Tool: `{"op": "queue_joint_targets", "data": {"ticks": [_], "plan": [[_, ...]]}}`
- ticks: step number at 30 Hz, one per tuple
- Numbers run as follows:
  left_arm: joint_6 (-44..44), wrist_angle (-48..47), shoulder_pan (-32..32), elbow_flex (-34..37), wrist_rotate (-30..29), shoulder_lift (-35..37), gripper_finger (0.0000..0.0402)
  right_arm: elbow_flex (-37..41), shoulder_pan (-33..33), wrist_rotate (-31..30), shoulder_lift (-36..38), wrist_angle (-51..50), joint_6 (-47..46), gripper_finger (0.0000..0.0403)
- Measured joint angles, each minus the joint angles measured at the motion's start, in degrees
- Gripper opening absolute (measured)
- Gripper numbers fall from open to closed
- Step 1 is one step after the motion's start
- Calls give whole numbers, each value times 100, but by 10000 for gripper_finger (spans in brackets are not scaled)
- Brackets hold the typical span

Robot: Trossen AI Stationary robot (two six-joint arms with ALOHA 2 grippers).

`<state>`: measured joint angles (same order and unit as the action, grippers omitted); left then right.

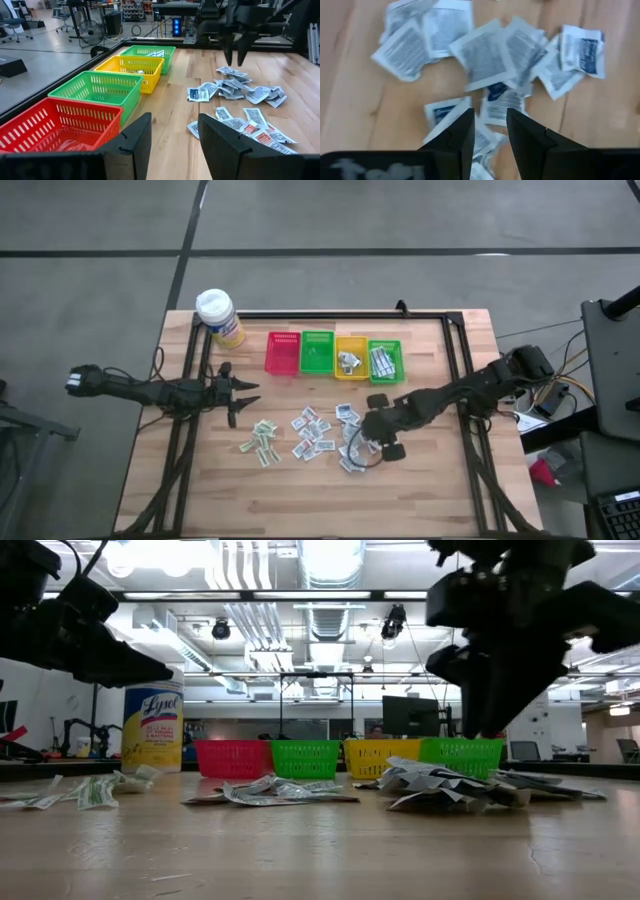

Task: Pick & Place First Aid Supplies
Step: Put the blue alcohol pad into the yellow bin

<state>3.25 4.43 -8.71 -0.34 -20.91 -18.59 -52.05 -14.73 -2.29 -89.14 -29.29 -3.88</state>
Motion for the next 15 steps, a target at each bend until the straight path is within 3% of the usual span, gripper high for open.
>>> {"op": "queue_joint_targets", "data": {"ticks": [7, 15], "plan": [[24, 4, 0, 0, 0, -2, 158, -85, 632, 1770, -33, 366, -1762, 96], [4, 4, 0, 0, 0, -7, 158, -87, 759, 1899, -152, 461, -3221, 89]]}}
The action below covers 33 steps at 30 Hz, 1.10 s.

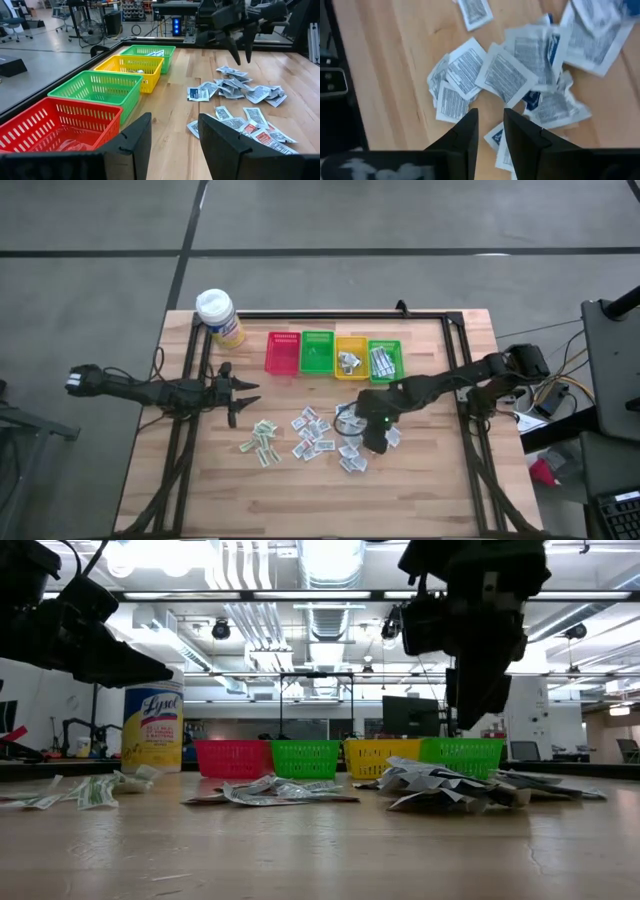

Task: Pick & Place First Aid Supplies
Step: Put the blue alcohol pad into the yellow bin

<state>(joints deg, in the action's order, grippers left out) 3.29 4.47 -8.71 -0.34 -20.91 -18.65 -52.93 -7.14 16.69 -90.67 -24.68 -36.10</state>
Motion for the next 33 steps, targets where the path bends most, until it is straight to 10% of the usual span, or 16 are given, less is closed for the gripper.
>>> {"op": "queue_joint_targets", "data": {"ticks": [33], "plan": [[-26, 0, 0, 0, 0, -26, 158, -2, 61, -207, -701, 317, -886, 116]]}}
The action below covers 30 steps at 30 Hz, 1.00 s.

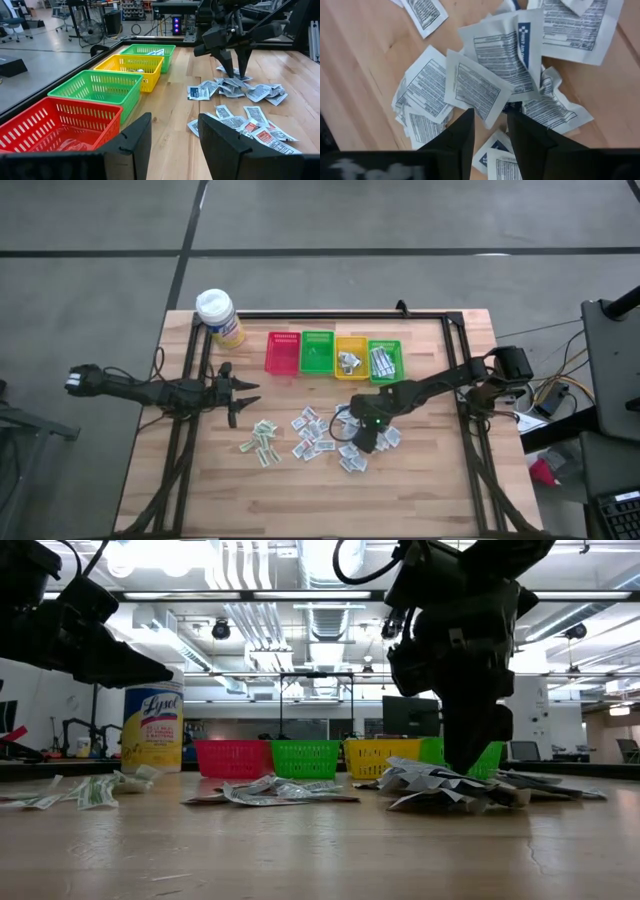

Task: Pick & Place First Aid Supplies
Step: Put the blue alcohol pad into the yellow bin

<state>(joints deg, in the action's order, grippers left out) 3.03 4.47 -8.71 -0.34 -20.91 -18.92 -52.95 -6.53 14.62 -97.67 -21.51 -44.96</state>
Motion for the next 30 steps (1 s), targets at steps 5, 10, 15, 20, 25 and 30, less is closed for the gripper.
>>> {"op": "queue_joint_targets", "data": {"ticks": [5, 10, 15, 20, 25, 30], "plan": [[-2, 0, 0, 0, 1, 0, 158, 0, 7, -5, -45, 0, -47, 124], [-2, 0, 0, 0, 0, 0, 158, 0, 7, -7, -43, 87, -56, 127], [-3, 1, 0, 0, 0, 0, 158, 0, 7, -7, -43, 135, -56, 123], [-4, 1, 0, 0, 0, 0, 158, 0, 7, 2, -43, 135, -56, 118], [-4, 0, 0, 0, 0, 0, 158, 0, 7, 18, -41, 135, -56, 112], [-4, 2, 0, 0, 0, 0, 158, 0, 7, 21, -41, 133, -56, 105]]}}
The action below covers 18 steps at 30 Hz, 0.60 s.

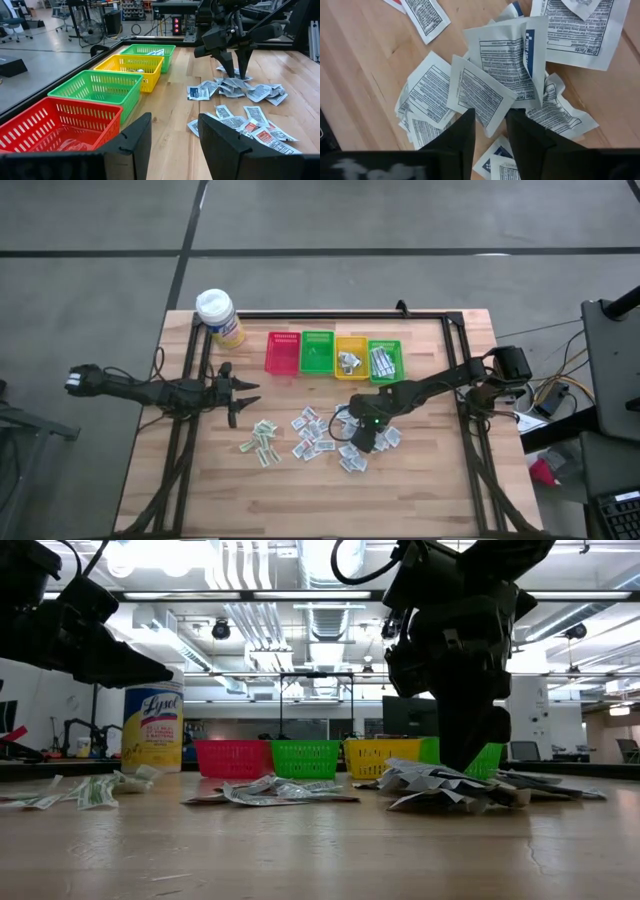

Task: Pick & Place First Aid Supplies
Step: Put the blue alcohol pad into the yellow bin

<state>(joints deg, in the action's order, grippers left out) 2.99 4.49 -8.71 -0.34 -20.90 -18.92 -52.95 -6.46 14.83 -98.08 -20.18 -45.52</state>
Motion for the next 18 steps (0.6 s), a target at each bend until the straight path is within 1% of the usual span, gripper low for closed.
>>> {"op": "queue_joint_targets", "data": {"ticks": [5, 14, 18], "plan": [[0, 0, 0, 0, 0, 0, 158, 0, 0, 2, 0, 0, 8, 95], [2, 0, 0, 0, 0, 2, 158, 0, -2, -1, -28, 43, 24, 65], [2, 0, 0, 0, 1, 2, 158, 2, -2, -117, -31, 67, 39, 55]]}}
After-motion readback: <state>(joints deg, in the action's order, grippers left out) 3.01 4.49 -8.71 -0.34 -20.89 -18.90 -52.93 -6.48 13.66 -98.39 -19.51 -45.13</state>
